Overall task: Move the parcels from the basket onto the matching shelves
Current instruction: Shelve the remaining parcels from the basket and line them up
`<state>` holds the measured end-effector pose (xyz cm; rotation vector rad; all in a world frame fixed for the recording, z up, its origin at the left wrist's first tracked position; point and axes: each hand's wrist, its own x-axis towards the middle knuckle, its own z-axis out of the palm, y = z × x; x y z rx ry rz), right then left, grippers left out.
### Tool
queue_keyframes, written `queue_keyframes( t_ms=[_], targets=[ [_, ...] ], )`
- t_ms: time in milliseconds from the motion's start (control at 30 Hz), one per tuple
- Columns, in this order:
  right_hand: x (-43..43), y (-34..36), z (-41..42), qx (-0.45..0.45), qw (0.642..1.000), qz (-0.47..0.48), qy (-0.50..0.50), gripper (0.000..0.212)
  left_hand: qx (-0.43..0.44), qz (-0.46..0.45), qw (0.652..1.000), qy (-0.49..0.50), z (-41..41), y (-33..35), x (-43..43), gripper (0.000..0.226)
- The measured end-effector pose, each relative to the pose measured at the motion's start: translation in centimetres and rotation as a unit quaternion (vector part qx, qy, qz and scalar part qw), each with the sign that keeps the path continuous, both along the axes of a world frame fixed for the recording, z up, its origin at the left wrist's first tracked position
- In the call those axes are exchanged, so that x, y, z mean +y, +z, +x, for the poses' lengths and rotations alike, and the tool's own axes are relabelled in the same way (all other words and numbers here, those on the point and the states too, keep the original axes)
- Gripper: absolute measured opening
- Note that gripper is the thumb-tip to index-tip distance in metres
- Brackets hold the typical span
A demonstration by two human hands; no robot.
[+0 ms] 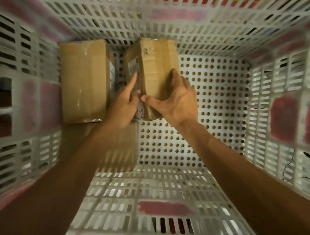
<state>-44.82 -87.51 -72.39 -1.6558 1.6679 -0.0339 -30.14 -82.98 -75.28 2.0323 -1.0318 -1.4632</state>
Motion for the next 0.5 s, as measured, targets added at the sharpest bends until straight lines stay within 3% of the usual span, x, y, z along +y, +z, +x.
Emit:
queue_keyframes(
  t_ms=[67,233,400,500],
  targets=[
    [0.1,-0.1,0.2,-0.016,1.000,0.016,-0.013,0.109,0.011,0.048,0.998,0.049,0.2,-0.4,-1.1,0.053],
    [-0.5,0.2,-0.5,-0.043,0.997,0.039,-0.049,0.107,0.033,0.166,0.980,0.103,-0.4,0.0,-1.5,0.078],
    [0.6,1.3,-2.9,-0.009,0.999,0.042,-0.029,0.099,0.114,0.115,0.974,0.160,-2.6,2.0,-1.5,0.066],
    [1.2,2.7,-4.5,-0.004,0.996,0.070,-0.060,0.097,0.116,0.087,0.982,0.117,-4.2,3.9,-1.6,0.057]
  ],
)
